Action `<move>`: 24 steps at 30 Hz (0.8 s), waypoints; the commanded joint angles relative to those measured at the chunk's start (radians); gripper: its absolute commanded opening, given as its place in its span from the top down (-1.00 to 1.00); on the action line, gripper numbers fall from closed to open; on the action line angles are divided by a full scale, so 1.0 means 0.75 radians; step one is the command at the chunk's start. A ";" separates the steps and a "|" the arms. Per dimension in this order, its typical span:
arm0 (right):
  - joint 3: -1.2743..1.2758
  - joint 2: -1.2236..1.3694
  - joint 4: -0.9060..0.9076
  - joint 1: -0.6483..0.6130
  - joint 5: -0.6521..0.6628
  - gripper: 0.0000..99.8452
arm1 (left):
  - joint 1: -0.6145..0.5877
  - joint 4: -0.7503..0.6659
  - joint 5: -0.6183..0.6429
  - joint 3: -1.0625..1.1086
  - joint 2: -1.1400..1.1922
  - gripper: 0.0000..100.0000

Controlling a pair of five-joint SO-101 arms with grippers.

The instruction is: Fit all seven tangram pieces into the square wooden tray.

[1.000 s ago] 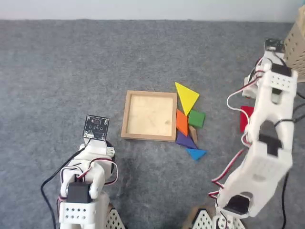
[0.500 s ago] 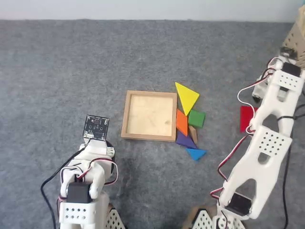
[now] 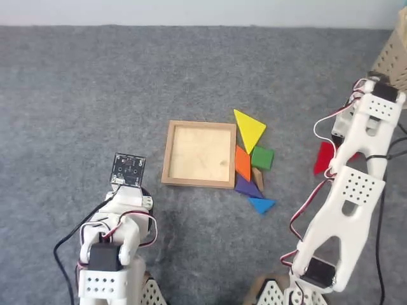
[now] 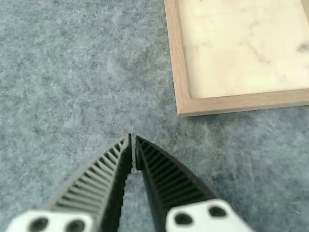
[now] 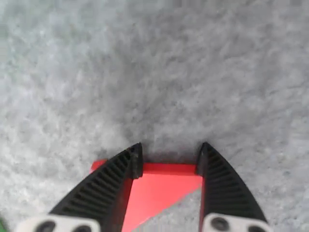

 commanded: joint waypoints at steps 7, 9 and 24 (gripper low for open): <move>-0.002 0.001 0.093 -0.130 0.029 0.70 | -0.006 0.006 0.012 -0.007 -0.004 0.98; -0.002 -0.003 0.095 -0.126 0.031 0.70 | -0.006 0.006 0.012 -0.007 -0.004 0.98; 0.340 -0.255 0.091 -0.132 0.035 0.69 | -0.006 0.006 0.012 -0.007 -0.004 0.98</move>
